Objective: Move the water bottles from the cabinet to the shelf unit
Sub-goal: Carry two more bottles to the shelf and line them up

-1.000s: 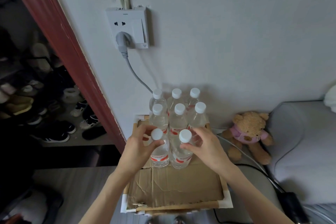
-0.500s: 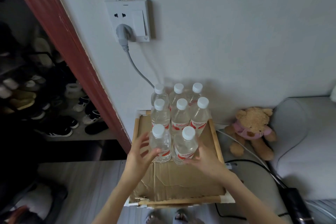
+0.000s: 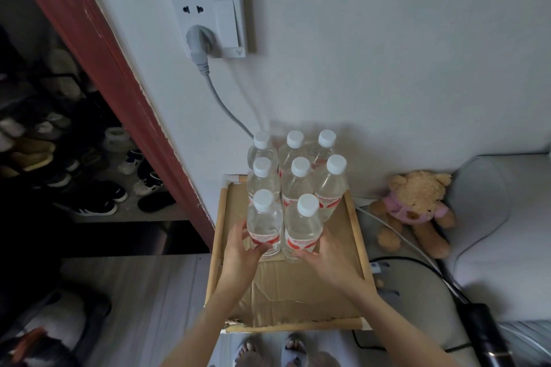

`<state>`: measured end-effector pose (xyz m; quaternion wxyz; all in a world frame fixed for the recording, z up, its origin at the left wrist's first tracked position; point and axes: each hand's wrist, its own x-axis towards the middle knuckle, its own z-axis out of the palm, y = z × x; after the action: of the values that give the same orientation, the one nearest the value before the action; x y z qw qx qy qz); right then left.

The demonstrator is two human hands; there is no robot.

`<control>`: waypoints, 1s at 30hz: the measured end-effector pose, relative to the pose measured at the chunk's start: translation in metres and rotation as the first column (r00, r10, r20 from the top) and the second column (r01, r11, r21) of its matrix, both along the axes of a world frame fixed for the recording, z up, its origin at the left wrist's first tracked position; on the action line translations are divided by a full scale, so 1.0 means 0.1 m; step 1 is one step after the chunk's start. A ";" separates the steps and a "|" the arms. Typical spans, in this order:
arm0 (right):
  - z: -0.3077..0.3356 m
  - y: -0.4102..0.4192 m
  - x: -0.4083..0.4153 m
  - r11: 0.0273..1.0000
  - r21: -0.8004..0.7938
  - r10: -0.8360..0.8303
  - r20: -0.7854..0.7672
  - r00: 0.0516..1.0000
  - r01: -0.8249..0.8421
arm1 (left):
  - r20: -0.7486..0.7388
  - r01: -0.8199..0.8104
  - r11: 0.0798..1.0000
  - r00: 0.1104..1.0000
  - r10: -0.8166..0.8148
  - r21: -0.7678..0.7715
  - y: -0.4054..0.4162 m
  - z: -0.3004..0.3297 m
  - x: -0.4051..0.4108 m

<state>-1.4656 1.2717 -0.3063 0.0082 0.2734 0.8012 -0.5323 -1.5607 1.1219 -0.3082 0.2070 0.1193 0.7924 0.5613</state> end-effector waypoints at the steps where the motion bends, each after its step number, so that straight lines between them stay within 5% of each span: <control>1: 0.01 0.01 -0.02 1.000 -0.005 -0.006 -0.004 1.000 0.006 | 0.009 -0.007 1.000 1.000 0.007 0.006 0.02 0.00 -0.01; 30: -0.18 -0.12 -0.13 0.936 -0.275 -0.238 -0.043 0.970 0.217 | -0.010 0.065 0.994 0.998 -0.065 0.085 0.01 -0.13 -0.04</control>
<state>-1.4790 1.2596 -0.3240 -0.0468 0.3401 0.6843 -0.6433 -1.5644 1.1229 -0.3215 0.2169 0.1559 0.7642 0.5871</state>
